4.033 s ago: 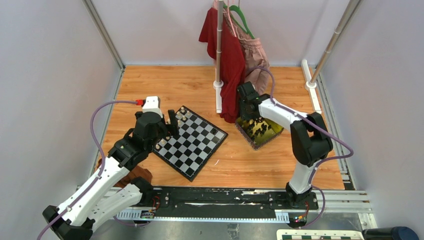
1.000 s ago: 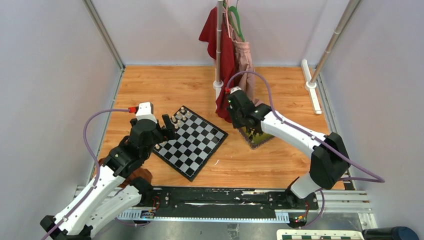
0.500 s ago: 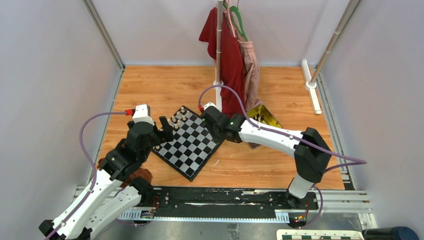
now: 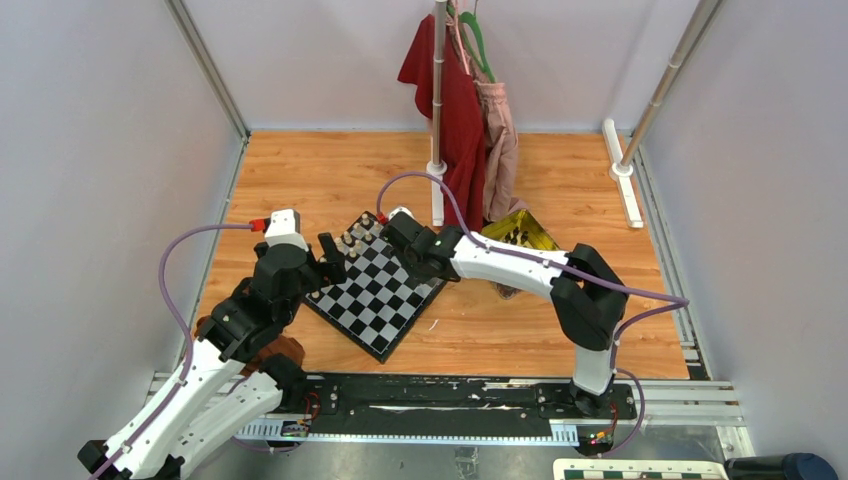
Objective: Set up the chess pieces on the board
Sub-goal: Place the chess piece on the chessboard.
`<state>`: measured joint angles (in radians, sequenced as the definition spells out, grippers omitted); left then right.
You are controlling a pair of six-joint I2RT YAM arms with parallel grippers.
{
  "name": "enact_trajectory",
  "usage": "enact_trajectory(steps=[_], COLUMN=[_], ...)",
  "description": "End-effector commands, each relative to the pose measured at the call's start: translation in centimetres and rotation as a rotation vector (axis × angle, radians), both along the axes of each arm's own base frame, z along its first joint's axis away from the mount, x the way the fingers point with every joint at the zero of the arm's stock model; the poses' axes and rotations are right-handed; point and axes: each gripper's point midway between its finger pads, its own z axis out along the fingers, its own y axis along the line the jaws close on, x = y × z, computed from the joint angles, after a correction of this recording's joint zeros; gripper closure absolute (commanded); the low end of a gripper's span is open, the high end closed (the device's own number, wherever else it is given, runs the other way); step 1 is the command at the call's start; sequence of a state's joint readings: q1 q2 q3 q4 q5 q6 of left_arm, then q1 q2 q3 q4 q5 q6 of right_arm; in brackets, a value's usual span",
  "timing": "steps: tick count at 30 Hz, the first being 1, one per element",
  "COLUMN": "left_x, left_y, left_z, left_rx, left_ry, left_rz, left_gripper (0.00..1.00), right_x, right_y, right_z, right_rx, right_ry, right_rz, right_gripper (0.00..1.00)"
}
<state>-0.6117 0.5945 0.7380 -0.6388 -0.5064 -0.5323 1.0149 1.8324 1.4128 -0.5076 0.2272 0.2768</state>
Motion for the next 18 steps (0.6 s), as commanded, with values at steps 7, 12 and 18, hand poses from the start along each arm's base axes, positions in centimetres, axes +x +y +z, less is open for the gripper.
enact_trajectory(steps=[7, 12, 18], left_x=[-0.2, -0.1, 0.0], left_y=[0.4, 0.4, 0.3], left_z=[-0.7, -0.8, -1.1], left_rx=[0.015, 0.019, 0.028], left_ry=[0.012, 0.015, 0.025], left_rz=[0.018, 0.019, 0.021], left_gripper=[0.0, 0.0, 0.0], right_x=[0.8, 1.4, 2.1], right_y=[1.0, 0.7, 0.3], right_z=[-1.7, -2.1, -2.5], right_rx=[-0.029, -0.024, -0.025], right_ry=[0.026, 0.034, 0.037], right_rz=[0.029, 0.017, 0.005], right_gripper=[1.0, 1.0, 1.0])
